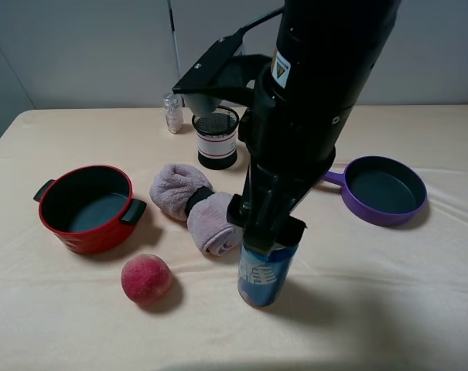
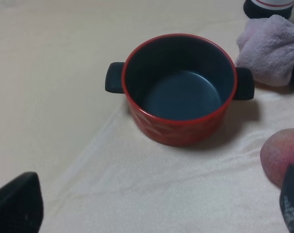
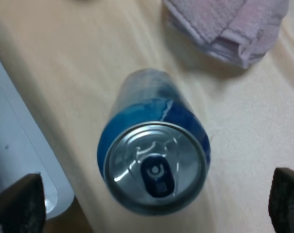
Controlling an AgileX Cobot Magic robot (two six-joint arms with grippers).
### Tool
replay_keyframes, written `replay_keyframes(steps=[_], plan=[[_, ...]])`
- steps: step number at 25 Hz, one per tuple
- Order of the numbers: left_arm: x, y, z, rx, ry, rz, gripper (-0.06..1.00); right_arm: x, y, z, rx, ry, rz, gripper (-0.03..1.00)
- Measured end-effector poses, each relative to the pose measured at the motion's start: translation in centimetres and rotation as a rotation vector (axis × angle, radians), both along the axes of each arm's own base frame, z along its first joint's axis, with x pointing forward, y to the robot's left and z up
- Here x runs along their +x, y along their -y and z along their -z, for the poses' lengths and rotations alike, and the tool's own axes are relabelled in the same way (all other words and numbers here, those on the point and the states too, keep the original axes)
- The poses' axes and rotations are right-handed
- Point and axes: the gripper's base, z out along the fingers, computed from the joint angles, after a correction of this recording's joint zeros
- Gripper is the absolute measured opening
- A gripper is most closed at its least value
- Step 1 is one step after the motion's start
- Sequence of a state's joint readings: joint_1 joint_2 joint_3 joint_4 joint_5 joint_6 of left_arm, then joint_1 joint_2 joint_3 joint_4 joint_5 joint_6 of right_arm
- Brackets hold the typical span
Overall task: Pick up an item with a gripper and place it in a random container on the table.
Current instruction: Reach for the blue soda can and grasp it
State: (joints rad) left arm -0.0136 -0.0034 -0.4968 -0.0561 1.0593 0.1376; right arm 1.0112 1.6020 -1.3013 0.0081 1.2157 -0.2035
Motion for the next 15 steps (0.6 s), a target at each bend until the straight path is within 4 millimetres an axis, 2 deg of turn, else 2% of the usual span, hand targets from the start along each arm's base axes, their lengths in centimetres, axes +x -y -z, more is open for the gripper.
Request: replay_keyframes(steps=[15], plan=[[0.0, 0.0, 0.0, 0.000, 0.000, 0.000, 0.99, 1.0, -1.1, 3.0, -0.091, -0.025, -0.021, 0.69]])
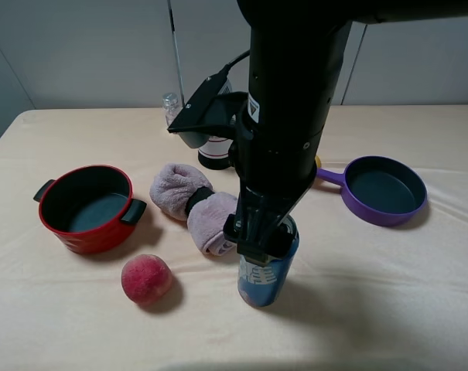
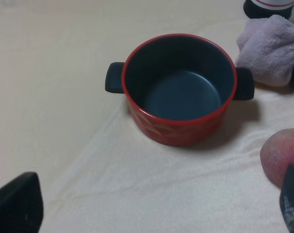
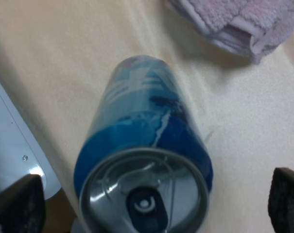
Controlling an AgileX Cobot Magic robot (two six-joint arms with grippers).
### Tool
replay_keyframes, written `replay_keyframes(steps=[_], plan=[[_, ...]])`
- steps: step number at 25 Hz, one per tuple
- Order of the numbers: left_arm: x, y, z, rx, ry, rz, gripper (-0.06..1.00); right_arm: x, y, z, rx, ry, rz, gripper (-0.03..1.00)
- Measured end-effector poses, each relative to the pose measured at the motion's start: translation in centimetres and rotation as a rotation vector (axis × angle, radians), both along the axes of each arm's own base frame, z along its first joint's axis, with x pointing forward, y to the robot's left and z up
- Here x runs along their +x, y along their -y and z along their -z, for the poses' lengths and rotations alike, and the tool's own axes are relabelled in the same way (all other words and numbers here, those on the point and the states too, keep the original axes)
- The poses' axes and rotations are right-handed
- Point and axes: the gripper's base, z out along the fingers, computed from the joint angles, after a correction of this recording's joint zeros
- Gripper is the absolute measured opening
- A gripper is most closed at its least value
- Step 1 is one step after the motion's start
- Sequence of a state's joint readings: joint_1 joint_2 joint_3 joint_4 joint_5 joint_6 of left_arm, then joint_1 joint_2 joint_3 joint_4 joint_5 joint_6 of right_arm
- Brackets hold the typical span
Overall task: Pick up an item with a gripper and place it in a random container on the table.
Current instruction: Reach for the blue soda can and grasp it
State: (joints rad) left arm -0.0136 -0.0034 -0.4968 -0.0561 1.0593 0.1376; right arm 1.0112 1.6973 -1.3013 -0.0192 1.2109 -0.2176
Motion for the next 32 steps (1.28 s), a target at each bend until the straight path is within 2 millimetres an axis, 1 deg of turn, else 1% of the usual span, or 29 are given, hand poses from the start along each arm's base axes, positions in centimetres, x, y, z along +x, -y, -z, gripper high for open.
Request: replay_keyframes(steps=[4, 9, 15, 21, 32], plan=[[0.0, 0.0, 0.0, 0.000, 0.000, 0.000, 0.99, 0.0, 0.0, 0.8, 0.007, 0.004, -0.005, 0.69], [0.0, 0.0, 0.0, 0.000, 0.000, 0.000, 0.99, -0.2, 0.5, 2.6, 0.012, -0.014, 0.007, 0.69], [0.0, 0.0, 0.0, 0.000, 0.000, 0.000, 0.99, 0.2, 1.3, 4.2, 0.030, -0.008, 0.032, 0.69], [0.0, 0.0, 0.0, 0.000, 0.000, 0.000, 0.99, 0.1, 1.8, 5.7, 0.046, -0.013, 0.042, 0.69], [0.0, 0.0, 0.0, 0.000, 0.000, 0.000, 0.99, 0.2, 1.6, 5.8, 0.086, 0.003, 0.045, 0.69]])
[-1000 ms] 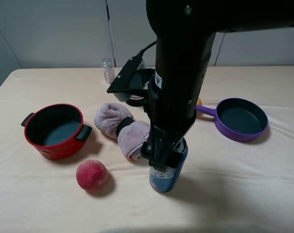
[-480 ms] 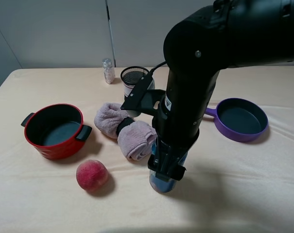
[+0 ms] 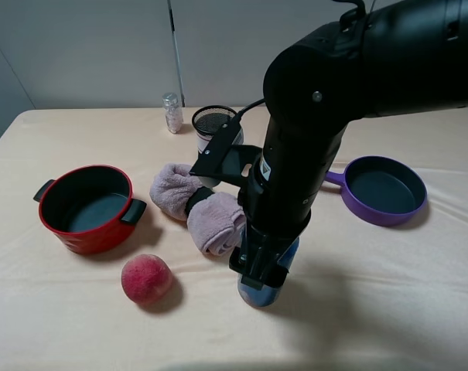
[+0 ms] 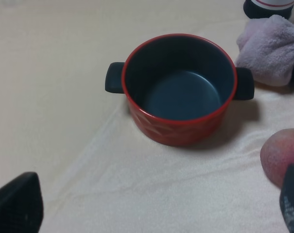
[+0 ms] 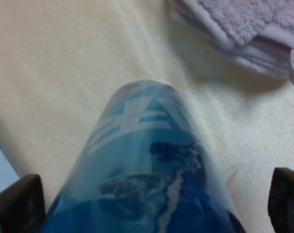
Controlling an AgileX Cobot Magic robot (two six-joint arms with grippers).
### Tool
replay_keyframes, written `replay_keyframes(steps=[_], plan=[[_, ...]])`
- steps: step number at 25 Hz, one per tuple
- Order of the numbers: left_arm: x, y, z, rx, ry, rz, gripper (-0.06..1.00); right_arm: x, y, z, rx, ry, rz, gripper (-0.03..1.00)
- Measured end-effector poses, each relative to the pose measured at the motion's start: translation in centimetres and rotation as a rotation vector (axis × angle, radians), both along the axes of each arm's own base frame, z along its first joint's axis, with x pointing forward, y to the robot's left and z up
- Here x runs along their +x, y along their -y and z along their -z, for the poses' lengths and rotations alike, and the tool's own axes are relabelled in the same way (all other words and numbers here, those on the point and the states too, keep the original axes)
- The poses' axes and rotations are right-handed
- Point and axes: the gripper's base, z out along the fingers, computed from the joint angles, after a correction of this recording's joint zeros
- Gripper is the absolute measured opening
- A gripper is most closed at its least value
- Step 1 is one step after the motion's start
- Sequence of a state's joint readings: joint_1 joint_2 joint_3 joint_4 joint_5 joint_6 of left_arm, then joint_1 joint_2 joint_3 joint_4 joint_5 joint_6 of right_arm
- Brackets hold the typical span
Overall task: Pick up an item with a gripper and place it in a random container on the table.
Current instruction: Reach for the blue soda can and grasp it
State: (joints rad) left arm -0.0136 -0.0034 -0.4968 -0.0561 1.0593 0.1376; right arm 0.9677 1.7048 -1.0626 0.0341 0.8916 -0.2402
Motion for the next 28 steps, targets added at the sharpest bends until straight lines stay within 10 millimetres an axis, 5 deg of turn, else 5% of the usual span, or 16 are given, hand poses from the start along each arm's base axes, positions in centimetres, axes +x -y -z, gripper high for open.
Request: replay_keyframes(steps=[3, 7, 28], plan=[[0.00, 0.00, 0.00, 0.000, 0.000, 0.000, 0.99, -0.02, -0.01, 0.00, 0.001, -0.002, 0.002, 0.67], [0.00, 0.00, 0.00, 0.000, 0.000, 0.000, 0.99, -0.05, -0.02, 0.00, 0.003, -0.006, 0.004, 0.50], [0.00, 0.00, 0.00, 0.000, 0.000, 0.000, 0.99, -0.06, -0.06, -0.12, -0.002, -0.013, 0.005, 0.49]])
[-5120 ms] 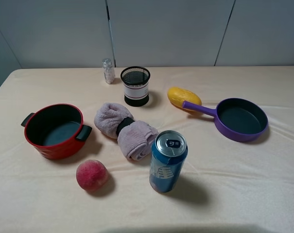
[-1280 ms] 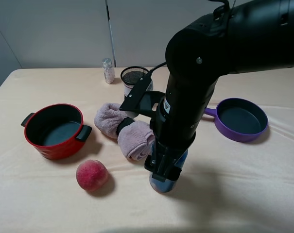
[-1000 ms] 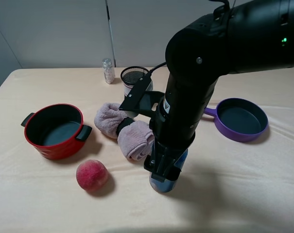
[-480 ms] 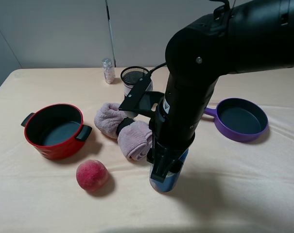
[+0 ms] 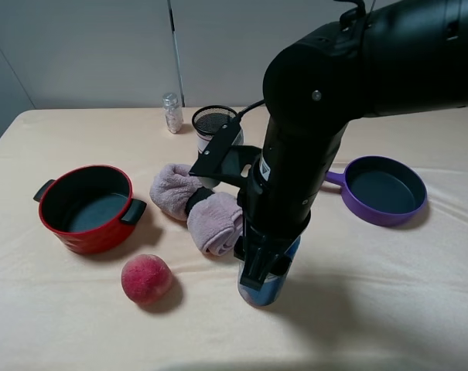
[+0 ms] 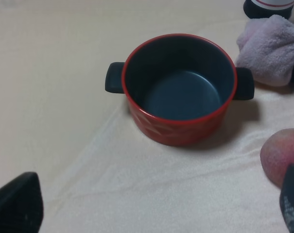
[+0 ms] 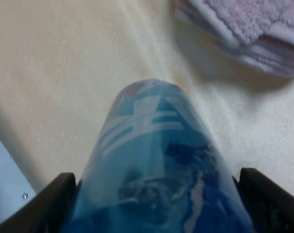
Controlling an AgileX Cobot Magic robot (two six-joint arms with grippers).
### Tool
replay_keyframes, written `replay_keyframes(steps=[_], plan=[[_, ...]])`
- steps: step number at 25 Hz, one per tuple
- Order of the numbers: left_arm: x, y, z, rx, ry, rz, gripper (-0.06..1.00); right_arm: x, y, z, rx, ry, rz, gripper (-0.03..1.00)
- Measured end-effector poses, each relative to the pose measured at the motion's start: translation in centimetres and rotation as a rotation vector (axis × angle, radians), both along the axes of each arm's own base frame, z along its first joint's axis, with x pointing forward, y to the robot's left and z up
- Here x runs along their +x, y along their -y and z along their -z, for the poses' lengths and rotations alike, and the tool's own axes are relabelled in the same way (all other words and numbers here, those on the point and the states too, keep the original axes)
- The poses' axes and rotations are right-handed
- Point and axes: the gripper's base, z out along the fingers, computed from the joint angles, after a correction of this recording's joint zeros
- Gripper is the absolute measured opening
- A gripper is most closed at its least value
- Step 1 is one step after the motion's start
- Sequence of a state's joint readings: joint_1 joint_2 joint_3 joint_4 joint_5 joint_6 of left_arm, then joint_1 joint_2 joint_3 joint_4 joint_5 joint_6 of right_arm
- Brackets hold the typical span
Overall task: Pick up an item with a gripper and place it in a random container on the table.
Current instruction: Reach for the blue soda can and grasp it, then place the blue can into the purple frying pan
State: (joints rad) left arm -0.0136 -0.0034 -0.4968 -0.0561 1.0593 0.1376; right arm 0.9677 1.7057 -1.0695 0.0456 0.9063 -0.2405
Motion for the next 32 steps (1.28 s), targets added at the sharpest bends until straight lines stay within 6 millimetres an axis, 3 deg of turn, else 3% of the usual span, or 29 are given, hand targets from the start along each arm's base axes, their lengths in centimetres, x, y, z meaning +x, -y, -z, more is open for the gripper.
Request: replay_keyframes(steps=[23, 32], plan=[[0.0, 0.0, 0.0, 0.000, 0.000, 0.000, 0.99, 1.1, -1.7, -6.8, -0.013, -0.019, 0.014, 0.49], [0.0, 0.0, 0.0, 0.000, 0.000, 0.000, 0.99, 0.6, -0.2, -10.5, 0.047, 0.082, 0.026, 0.49]])
